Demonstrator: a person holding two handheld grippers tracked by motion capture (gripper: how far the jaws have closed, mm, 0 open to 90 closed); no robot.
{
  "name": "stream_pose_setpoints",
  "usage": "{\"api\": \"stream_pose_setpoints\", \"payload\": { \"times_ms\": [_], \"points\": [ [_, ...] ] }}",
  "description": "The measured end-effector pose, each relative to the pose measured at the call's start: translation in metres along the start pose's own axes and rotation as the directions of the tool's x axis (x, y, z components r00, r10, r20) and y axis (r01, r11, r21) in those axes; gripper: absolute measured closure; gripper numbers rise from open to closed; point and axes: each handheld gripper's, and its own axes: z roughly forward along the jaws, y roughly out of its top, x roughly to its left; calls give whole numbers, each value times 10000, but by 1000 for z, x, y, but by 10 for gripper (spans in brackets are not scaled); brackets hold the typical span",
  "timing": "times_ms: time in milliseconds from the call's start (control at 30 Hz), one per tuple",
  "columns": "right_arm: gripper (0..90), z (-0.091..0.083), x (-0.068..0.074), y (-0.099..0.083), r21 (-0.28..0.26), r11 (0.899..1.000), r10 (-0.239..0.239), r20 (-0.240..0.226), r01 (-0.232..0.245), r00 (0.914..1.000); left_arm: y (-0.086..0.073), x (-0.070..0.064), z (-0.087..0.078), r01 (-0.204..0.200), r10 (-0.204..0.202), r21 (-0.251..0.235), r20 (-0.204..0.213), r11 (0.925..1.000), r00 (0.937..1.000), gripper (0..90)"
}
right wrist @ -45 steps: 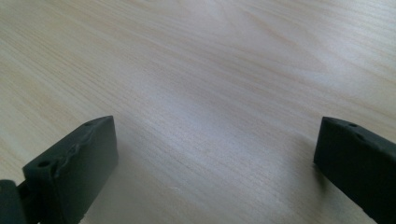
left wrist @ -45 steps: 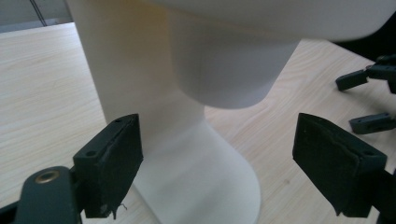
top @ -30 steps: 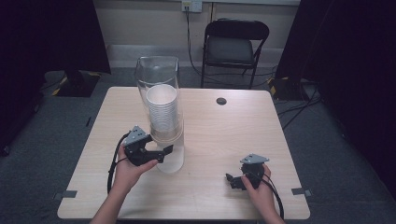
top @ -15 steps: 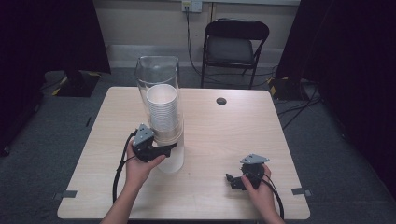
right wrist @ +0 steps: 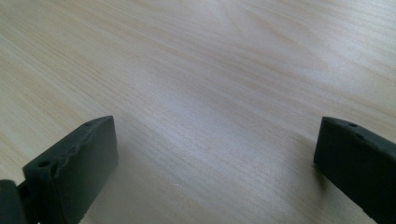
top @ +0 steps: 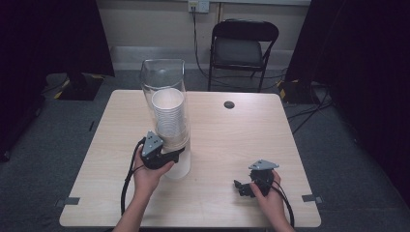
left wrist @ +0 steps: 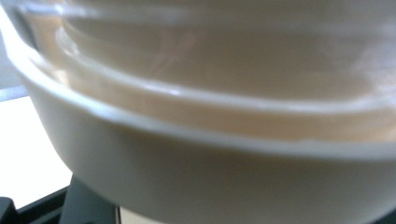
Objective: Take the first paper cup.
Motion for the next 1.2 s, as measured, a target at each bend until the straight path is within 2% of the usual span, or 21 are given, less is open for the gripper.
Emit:
{"api": "stream_pose_setpoints", "payload": {
  "times_ms": [100,233,367,400,467,533,567,600,633,667,700,733,800,867,933,967,1000,1033,1200],
  "points": [
    [0,0,0,0,-16,10000,-9,-22,9,10000,1,-1,0,81,-80,68,-128,9999,9999,342],
    [0,0,0,0,-15,10000,-6,-21,5,10000,0,-1,0,-53,56,116,-200,9999,9998,343],
    [0,0,0,0,-19,10000,-6,-18,6,10000,0,-2,1,-75,77,62,-296,10000,9995,344],
    [0,0,0,0,-10,10000,8,-13,-8,10000,-1,-3,2,-38,34,-143,-233,9999,9997,345],
    [0,0,0,0,-16,10000,-3,-18,3,10000,-3,-4,1,-83,78,-169,-342,9998,9994,345],
    [0,0,0,0,-17,10000,-5,-20,5,10000,-8,-5,4,-144,168,400,-597,9991,9981,348],
    [0,0,0,0,-16,10000,-5,-19,5,10000,-19,-3,7,162,-106,1042,-538,9944,9985,367],
    [0,0,0,0,4,10000,5,-3,-5,10000,-31,-2,10,91,86,2173,-804,9761,9967,369],
    [0,0,0,0,-13,10000,-3,-18,3,10000,-47,-2,16,-62,325,3351,-728,9422,9968,368],
    [0,0,0,0,-8,10000,1,-31,-1,10000,-63,-3,18,274,-16,3381,-765,9407,9971,368],
    [0,0,0,0,-11,10000,-11,-42,11,10000,-66,-2,14,656,-448,2885,-780,9552,9959,367],
    [0,0,0,0,-21,10000,-21,-32,21,10000,-65,-3,13,718,-576,2632,-613,9621,9965,365],
    [0,-1,0,0,-5,10000,-4,-46,4,10000,-57,-6,9,147,-6,2656,-530,9640,9986,363],
    [0,0,0,0,-9,10000,-29,-81,29,10000,-53,-5,7,176,-89,2790,-325,9601,9994,361],
    [0,0,0,0,-17,10000,-43,-64,43,10000,-54,-2,5,-19,72,3056,-160,9522,9998,360],
    [0,0,0,0,-17,10000,-52,-69,52,10000,-56,-1,4,164,-131,3111,-128,9502,9998,360],
    [0,0,0,0,-10,10000,-39,-77,39,10000,-57,0,3,53,-38,3101,-55,9507,10000,359],
    [0,0,0,0,-10,10000,-39,-77,39,10000,-59,-1,1,184,-171,3120,-68,9499,9998,359],
    [0,0,0,0,4,10000,-8,-69,8,10000,-62,0,-8,-7,34,3436,-72,9391,10000,358]
  ]
}}
